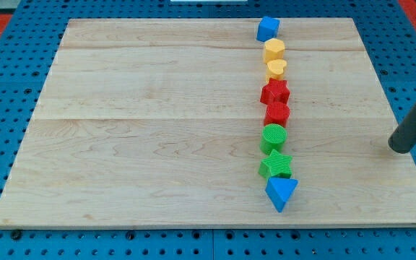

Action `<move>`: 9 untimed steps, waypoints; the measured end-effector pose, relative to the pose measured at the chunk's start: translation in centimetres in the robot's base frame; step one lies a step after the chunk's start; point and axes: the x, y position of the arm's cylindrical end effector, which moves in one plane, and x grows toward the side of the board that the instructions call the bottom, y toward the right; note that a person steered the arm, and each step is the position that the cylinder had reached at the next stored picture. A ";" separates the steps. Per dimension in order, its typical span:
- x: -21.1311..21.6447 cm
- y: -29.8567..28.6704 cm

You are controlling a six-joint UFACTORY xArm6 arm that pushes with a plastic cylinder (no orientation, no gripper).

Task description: Move your arm to the top right

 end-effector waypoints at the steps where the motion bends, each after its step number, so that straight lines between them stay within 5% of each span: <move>1: 0.0 0.0; 4: -2.1 -0.4; 7: -6.6 -10.4; 9: -15.5 -7.6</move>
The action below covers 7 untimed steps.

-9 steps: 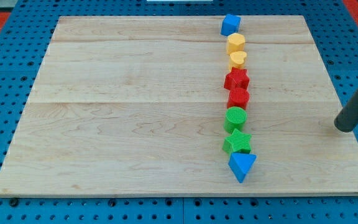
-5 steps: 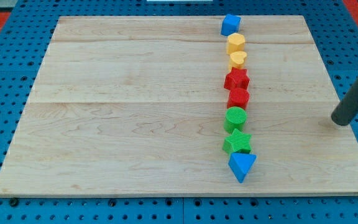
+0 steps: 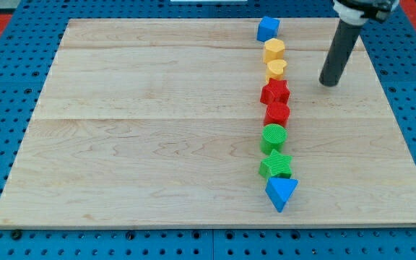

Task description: Move your arm to the top right

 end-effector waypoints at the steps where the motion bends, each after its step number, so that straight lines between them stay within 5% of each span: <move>1: -2.0 0.0; 6: -3.1 1.3; 7: -7.9 1.2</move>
